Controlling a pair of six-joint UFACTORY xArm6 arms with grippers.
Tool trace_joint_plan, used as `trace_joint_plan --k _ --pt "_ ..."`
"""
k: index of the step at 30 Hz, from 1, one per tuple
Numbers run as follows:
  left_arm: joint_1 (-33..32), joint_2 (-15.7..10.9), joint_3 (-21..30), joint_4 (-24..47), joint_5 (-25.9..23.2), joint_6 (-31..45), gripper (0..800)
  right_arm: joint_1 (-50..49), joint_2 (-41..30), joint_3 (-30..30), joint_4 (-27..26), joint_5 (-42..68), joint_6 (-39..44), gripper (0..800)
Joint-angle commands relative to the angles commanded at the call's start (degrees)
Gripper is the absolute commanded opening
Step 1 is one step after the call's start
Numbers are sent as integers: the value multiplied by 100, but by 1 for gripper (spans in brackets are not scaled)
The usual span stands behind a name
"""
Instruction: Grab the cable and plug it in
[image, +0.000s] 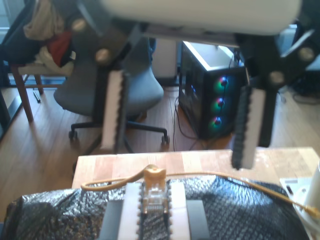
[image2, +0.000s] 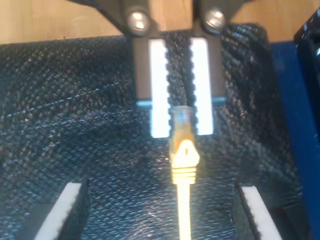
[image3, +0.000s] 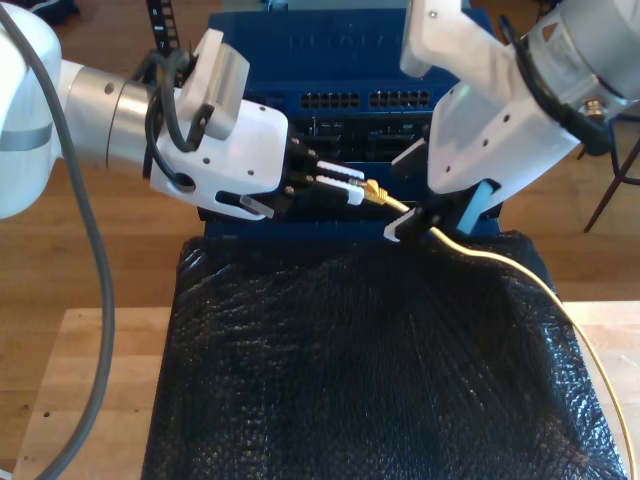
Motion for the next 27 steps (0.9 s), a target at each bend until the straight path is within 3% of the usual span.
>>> trace_joint_plan --k 6,19,27 --pt "18 35 -9 -9 9 -396 2 0 -185 -105 0 -9 -360 796" --pt "88 62 -105 -26 527 -1020 2 18 -818 35 9 -193 -1222 798" --pt "404 352 -123 -484 941 -1301 2 35 -1213 369 9 -782 -1495 798"
